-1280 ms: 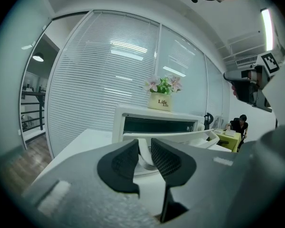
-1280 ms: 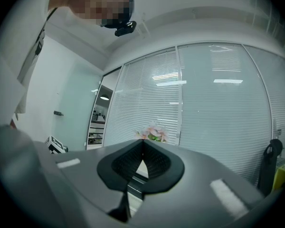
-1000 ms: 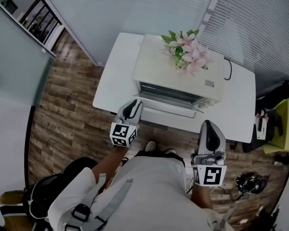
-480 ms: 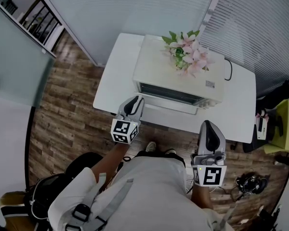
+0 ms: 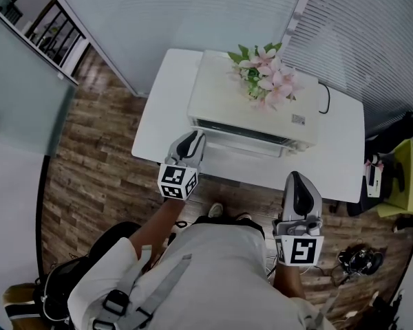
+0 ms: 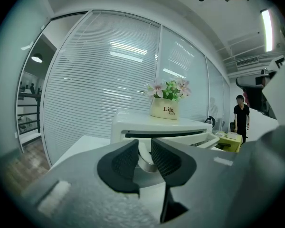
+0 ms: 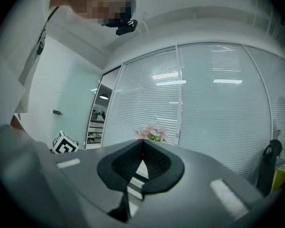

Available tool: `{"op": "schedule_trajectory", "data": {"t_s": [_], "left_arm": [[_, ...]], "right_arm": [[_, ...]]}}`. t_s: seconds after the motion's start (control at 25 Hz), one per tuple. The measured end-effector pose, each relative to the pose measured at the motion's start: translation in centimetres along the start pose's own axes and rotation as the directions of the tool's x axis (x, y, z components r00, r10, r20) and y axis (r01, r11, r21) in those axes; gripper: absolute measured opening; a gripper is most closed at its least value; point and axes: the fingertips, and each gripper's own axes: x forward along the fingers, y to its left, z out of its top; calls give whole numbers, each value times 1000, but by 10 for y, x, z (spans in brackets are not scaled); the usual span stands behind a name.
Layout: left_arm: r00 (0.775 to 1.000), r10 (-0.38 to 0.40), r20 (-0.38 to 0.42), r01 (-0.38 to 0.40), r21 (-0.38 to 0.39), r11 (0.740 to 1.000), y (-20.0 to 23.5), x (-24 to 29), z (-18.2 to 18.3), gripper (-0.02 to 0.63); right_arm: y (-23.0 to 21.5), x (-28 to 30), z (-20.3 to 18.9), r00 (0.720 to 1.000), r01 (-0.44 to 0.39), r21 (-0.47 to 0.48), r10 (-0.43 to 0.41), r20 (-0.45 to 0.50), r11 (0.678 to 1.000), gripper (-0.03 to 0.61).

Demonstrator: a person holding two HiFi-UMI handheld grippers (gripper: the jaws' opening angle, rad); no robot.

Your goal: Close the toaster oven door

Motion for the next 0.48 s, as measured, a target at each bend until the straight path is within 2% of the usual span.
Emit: {"op": "schedule_trajectory", "data": {"t_s": [0.48], "left_arm": [[1000,-2,10,2,-6,1000,5,14,9,94]], "right_arm": [[-2,3,-2,1000,5,1,-5,-10,1000,6]]}}
